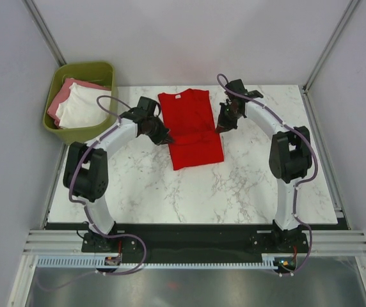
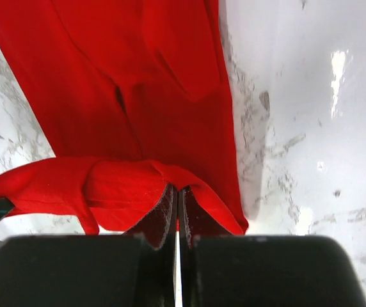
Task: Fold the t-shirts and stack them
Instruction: Fold the tshirt
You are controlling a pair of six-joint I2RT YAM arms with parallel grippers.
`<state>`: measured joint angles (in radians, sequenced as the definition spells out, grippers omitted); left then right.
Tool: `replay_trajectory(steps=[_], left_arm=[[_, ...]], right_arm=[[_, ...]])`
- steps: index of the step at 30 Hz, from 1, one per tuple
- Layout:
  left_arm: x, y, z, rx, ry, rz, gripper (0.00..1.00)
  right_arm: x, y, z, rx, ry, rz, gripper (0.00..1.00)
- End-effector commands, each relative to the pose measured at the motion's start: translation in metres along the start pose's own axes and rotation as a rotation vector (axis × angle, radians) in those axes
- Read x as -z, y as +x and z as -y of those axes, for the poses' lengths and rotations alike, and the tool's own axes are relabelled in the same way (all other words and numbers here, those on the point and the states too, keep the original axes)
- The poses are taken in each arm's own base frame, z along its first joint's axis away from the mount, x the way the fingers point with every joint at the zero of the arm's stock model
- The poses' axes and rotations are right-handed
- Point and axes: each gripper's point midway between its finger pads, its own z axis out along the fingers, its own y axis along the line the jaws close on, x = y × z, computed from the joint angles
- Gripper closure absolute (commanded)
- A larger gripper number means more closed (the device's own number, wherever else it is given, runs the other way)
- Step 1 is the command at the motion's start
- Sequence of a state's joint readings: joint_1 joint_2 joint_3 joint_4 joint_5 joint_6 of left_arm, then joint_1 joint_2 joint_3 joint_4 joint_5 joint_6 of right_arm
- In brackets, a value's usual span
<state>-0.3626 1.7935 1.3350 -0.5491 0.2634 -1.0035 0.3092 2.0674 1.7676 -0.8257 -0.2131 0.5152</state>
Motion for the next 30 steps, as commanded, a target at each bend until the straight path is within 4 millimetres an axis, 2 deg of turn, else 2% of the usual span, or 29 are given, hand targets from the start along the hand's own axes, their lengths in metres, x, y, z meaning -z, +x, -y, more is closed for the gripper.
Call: replay_trajectory(steps=[1,5,6,7,8,9,10,11,12,13,14,15,16,17,18,19,20,21,22,23,24,26,27,30], left_arm=[[-0.002,-0.012,0.015,-0.056,0.033,-0.016,0.98],[-0.012,-0.024,0.016,-0.04,0.028,-0.017,0.98],[-0.011,-0.032,0.019,-0.039,0.036,-0.005,0.98],[-0.013,-0.035,0.019,-0.036,0.035,-0.003,0.98],[-0.018,-0.037,0.017,-0.034,0.029,-0.011,0.97],[-0.018,-0.045,0.022,-0.032,0.039,0.003,0.93],[-0.021,-0.049,0.023,-0.035,0.042,0.003,0.64],[-0.023,-0.055,0.024,-0.057,0.039,0.02,0.43],[-0.026,-0.061,0.028,-0.067,0.043,0.028,0.28],[-0.025,-0.063,0.032,-0.087,0.052,0.033,0.17],[-0.023,-0.064,0.034,-0.114,0.058,0.035,0.13],[-0.016,-0.062,0.036,-0.124,0.065,0.04,0.01],[-0.011,-0.061,0.036,-0.13,0.067,0.045,0.01],[-0.003,-0.058,0.035,-0.15,0.067,0.058,0.0],[-0.003,-0.049,0.022,-0.15,0.044,0.044,0.0],[0.013,-0.045,0.024,-0.159,0.06,0.063,0.0],[0.011,-0.03,0.008,-0.155,0.034,0.031,0.01],[0.013,-0.021,0.003,-0.157,0.033,0.02,0.02],[0.026,-0.015,0.007,-0.174,0.059,0.033,0.04],[0.028,-0.007,0.002,-0.178,0.053,0.026,0.05],[0.024,0.01,-0.012,-0.182,0.03,-0.005,0.08],[0.031,0.02,-0.014,-0.186,0.049,0.002,0.12],[0.026,0.033,-0.029,-0.177,0.029,-0.023,0.15],[0.021,0.05,-0.041,-0.153,0.041,-0.049,0.22]], right_arm=[[-0.004,-0.02,-0.001,-0.006,-0.015,0.014,1.0],[-0.01,-0.039,-0.007,-0.022,-0.043,0.031,0.99],[-0.018,-0.04,-0.006,-0.029,-0.042,0.023,0.97],[-0.021,-0.044,-0.009,-0.033,-0.05,0.027,0.89],[-0.019,-0.056,-0.016,-0.037,-0.069,0.059,0.84],[-0.026,-0.059,-0.016,-0.042,-0.071,0.061,0.76],[-0.027,-0.067,-0.017,-0.055,-0.075,0.085,0.51],[-0.028,-0.071,-0.02,-0.08,-0.088,0.095,0.41],[-0.025,-0.082,-0.027,-0.072,-0.127,0.145,0.32],[-0.027,-0.078,-0.025,-0.079,-0.133,0.141,0.22],[-0.025,-0.08,-0.027,-0.066,-0.148,0.163,0.21],[-0.009,-0.081,-0.031,-0.049,-0.164,0.19,0.21],[-0.005,-0.077,-0.03,-0.036,-0.165,0.198,0.21],[-0.015,-0.059,-0.014,-0.035,-0.134,0.176,0.22],[0.001,-0.055,-0.014,-0.007,-0.14,0.204,0.23],[-0.01,-0.029,0.003,-0.015,-0.111,0.153,0.25],[-0.008,-0.023,0.005,-0.005,-0.125,0.159,0.27],[0.002,-0.016,0.006,0.012,-0.133,0.17,0.28],[0.002,-0.007,0.01,0.015,-0.135,0.161,0.31],[-0.008,0.014,0.022,0.009,-0.123,0.125,0.31],[-0.003,0.019,0.022,0.017,-0.134,0.131,0.32],[-0.01,0.038,0.033,0.014,-0.126,0.105,0.33],[-0.011,0.042,0.034,0.016,-0.129,0.1,0.34],[-0.02,0.055,0.038,0.006,-0.135,0.056,0.41]])
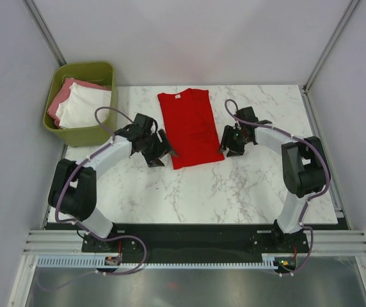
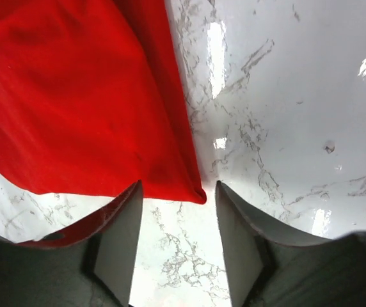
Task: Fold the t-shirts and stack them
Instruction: Fold the tshirt
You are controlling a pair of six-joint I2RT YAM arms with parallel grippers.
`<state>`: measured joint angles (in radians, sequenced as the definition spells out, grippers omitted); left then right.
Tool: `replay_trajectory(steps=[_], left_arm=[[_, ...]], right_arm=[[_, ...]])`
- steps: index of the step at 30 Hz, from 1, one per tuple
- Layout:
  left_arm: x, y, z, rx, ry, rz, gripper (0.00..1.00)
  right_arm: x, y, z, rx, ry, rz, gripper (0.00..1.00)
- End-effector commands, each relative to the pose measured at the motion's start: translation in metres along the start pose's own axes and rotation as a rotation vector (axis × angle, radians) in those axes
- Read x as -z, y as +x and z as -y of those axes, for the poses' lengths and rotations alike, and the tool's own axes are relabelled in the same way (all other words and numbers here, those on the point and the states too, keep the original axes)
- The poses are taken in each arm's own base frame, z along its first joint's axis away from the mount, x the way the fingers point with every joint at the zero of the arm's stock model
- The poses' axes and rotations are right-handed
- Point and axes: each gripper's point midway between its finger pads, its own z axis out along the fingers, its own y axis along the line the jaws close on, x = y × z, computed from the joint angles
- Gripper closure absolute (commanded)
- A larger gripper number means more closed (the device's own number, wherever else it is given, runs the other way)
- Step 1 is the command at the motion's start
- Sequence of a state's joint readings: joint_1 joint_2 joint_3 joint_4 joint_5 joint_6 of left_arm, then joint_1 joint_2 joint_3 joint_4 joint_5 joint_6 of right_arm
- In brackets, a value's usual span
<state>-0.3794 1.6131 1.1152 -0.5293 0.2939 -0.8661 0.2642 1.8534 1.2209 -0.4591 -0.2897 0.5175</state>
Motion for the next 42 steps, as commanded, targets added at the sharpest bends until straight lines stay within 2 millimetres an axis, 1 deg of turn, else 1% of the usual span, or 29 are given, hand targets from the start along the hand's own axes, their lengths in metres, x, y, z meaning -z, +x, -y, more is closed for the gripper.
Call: replay_trajectory(steps=[1,2,4,5,6,7,9,10,12,13,14,15,16,17,18,19,20,21,22,25,27,32,35,36,37,38,39,40,42], left_arm=[[-0.005,0.013,-0.004,-0.007,0.033,-0.009,0.24],[-0.008,0.017,-0.009,-0.002,0.022,-0.018,0.25],[-0.012,0.023,-0.014,-0.001,0.008,-0.025,0.27],[-0.011,0.023,-0.014,-0.001,0.008,-0.023,0.28],[-0.013,0.027,-0.016,-0.003,0.007,-0.03,0.28],[-0.013,0.028,-0.016,-0.008,0.006,-0.031,0.3],[-0.014,0.032,-0.019,-0.013,0.0,-0.041,0.32],[-0.014,0.034,-0.019,-0.016,-0.001,-0.044,0.33],[-0.016,0.042,-0.022,-0.029,-0.009,-0.056,0.35],[-0.014,0.045,-0.023,-0.035,-0.008,-0.057,0.38],[-0.014,0.048,-0.023,-0.044,-0.009,-0.059,0.39],[-0.015,0.055,-0.026,-0.054,-0.014,-0.069,0.41],[-0.015,0.058,-0.028,-0.059,-0.016,-0.071,0.43],[-0.013,0.061,-0.027,-0.064,-0.011,-0.068,0.45],[-0.015,0.069,-0.032,-0.071,-0.021,-0.082,0.46],[-0.015,0.072,-0.034,-0.068,-0.024,-0.085,0.46],[-0.014,0.074,-0.034,-0.07,-0.016,-0.079,0.47],[-0.016,0.081,-0.039,-0.071,-0.026,-0.09,0.46],[-0.017,0.083,-0.042,-0.069,-0.032,-0.092,0.46],[-0.019,0.091,-0.041,-0.077,-0.009,-0.097,0.45],[-0.021,0.097,-0.036,-0.106,0.009,-0.106,0.45],[-0.028,0.104,-0.026,-0.149,0.028,-0.127,0.44],[-0.032,0.104,-0.02,-0.157,0.038,-0.122,0.45],[-0.033,0.105,-0.021,-0.158,0.032,-0.124,0.46],[-0.037,0.106,-0.024,-0.157,0.021,-0.129,0.5],[-0.039,0.107,-0.028,-0.152,0.009,-0.136,0.52],[-0.041,0.107,-0.03,-0.149,0.002,-0.14,0.57],[-0.045,0.109,-0.034,-0.145,-0.014,-0.147,0.59],[-0.047,0.109,-0.035,-0.146,-0.016,-0.148,0.61]], right_arm=[[-0.004,-0.006,-0.008,0.036,-0.067,0.03,0.44],[-0.005,-0.003,-0.008,0.033,-0.068,0.022,0.45],[-0.013,0.004,-0.001,0.024,-0.056,-0.004,0.48],[-0.013,0.005,-0.001,0.024,-0.055,-0.007,0.5],[-0.015,0.007,0.0,0.021,-0.055,-0.013,0.52],[-0.017,0.012,0.003,0.017,-0.051,-0.023,0.61],[-0.016,0.016,0.001,0.018,-0.064,-0.036,0.72],[-0.016,0.022,0.004,0.016,-0.061,-0.048,0.85],[-0.009,0.028,0.002,0.019,-0.074,-0.051,0.95],[-0.008,0.04,0.009,0.004,-0.062,-0.071,1.0],[-0.005,0.047,0.011,0.0,-0.06,-0.079,1.0],[0.004,0.05,0.008,0.005,-0.072,-0.066,1.0],[0.005,0.066,0.018,-0.016,-0.055,-0.094,1.0],[0.008,0.073,0.019,-0.017,-0.055,-0.098,1.0],[0.013,0.075,0.018,-0.016,-0.065,-0.089,1.0],[0.014,0.088,0.023,-0.028,-0.063,-0.111,1.0],[0.017,0.092,0.025,-0.032,-0.062,-0.114,1.0],[0.021,0.093,0.023,-0.027,-0.071,-0.102,1.0],[0.022,0.101,0.026,-0.03,-0.068,-0.115,0.99],[0.029,0.107,0.026,-0.027,-0.079,-0.113,0.99],[0.032,0.108,0.026,-0.027,-0.08,-0.111,0.99],[0.037,0.113,0.027,-0.022,-0.074,-0.117,0.99],[0.038,0.115,0.027,-0.02,-0.074,-0.12,0.99],[0.039,0.116,0.027,-0.018,-0.074,-0.118,0.99],[0.04,0.117,0.028,-0.022,-0.072,-0.12,0.99],[0.041,0.117,0.028,-0.019,-0.074,-0.118,0.99],[0.041,0.118,0.029,-0.02,-0.072,-0.12,0.99],[0.041,0.12,0.029,-0.02,-0.071,-0.123,0.99],[0.043,0.123,0.03,-0.022,-0.072,-0.126,0.99]])
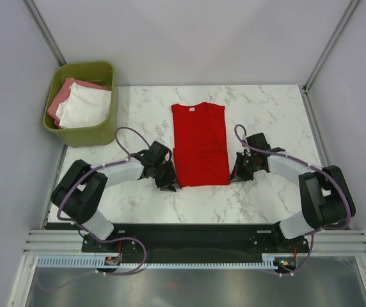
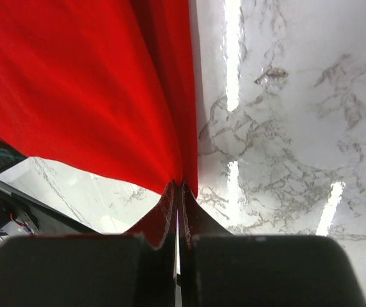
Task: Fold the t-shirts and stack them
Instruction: Fold the tshirt
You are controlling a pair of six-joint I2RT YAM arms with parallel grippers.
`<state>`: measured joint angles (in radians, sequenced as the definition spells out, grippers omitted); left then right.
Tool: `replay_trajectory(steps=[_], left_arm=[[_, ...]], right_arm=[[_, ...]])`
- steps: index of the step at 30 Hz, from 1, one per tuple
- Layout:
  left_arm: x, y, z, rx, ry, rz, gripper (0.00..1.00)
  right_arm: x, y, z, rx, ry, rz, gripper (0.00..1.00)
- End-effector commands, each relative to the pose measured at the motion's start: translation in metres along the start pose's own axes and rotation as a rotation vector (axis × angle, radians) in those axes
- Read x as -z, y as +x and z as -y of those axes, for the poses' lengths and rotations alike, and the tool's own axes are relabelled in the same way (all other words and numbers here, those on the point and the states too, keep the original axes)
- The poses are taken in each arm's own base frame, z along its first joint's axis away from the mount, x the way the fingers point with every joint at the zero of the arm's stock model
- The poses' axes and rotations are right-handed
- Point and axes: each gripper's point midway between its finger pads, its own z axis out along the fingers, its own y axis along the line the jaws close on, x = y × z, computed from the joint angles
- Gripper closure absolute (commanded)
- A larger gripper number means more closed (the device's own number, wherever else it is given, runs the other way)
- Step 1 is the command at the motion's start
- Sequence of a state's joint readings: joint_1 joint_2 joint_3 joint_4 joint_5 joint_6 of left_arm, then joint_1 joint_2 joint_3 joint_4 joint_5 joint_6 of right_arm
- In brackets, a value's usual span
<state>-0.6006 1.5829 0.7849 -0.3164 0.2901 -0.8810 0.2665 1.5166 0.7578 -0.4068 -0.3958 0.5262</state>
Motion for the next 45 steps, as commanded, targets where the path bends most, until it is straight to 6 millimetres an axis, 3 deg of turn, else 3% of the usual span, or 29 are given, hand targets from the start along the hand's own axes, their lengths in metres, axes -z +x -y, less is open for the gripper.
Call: replay_trajectory(steps=[1,6,7,9,17,18,21,22,25,27,31,33,37,41,45], left_arm=[[-0.005,-0.009,0.01,-0.002,0.021,0.022,0.64],[-0.008,-0.01,0.012,-0.02,0.025,0.024,0.75],[-0.008,-0.01,0.012,-0.025,0.027,0.025,0.87],[-0.004,-0.008,0.015,-0.037,0.041,0.023,0.98],[0.021,0.021,0.003,-0.059,0.065,0.005,0.98],[0.023,0.024,0.002,-0.056,0.07,0.001,0.98],[0.033,0.032,0.004,-0.053,0.096,-0.002,0.47],[0.036,0.033,0.004,-0.051,0.096,-0.002,0.31],[0.047,0.019,0.012,-0.07,0.102,0.064,0.23],[0.051,0.004,0.02,-0.063,0.11,0.081,0.23],[0.05,-0.029,0.031,-0.055,0.108,0.097,0.31],[0.055,-0.051,0.044,-0.079,0.126,0.131,0.34],[0.039,-0.08,0.052,-0.096,0.098,0.123,0.36],[0.033,-0.107,0.061,-0.114,0.089,0.145,0.35],[0.029,-0.127,0.052,-0.097,0.073,0.15,0.36]], right_arm=[[0.007,0.011,-0.001,0.009,-0.013,-0.013,0.99],[0.009,0.019,0.0,0.001,-0.016,-0.021,0.99],[0.009,0.022,0.001,0.002,-0.014,-0.026,0.99],[0.011,0.026,0.001,0.003,-0.013,-0.03,0.99],[0.025,0.039,0.01,0.033,0.025,-0.036,0.97],[0.027,0.04,0.01,0.038,0.028,-0.035,0.86],[0.036,0.033,0.006,0.065,0.028,0.002,0.54],[0.04,0.024,0.003,0.088,0.036,0.036,0.5],[0.049,-0.004,-0.007,0.135,0.049,0.108,0.5],[0.047,-0.016,-0.009,0.169,0.064,0.107,0.53],[0.05,-0.061,-0.03,0.229,0.06,0.183,0.6],[0.044,-0.075,-0.034,0.249,0.063,0.198,0.6],[0.039,-0.108,-0.047,0.277,0.062,0.23,0.55],[0.022,-0.121,-0.052,0.286,0.054,0.208,0.55],[0.014,-0.127,-0.057,0.308,0.056,0.202,0.55]])
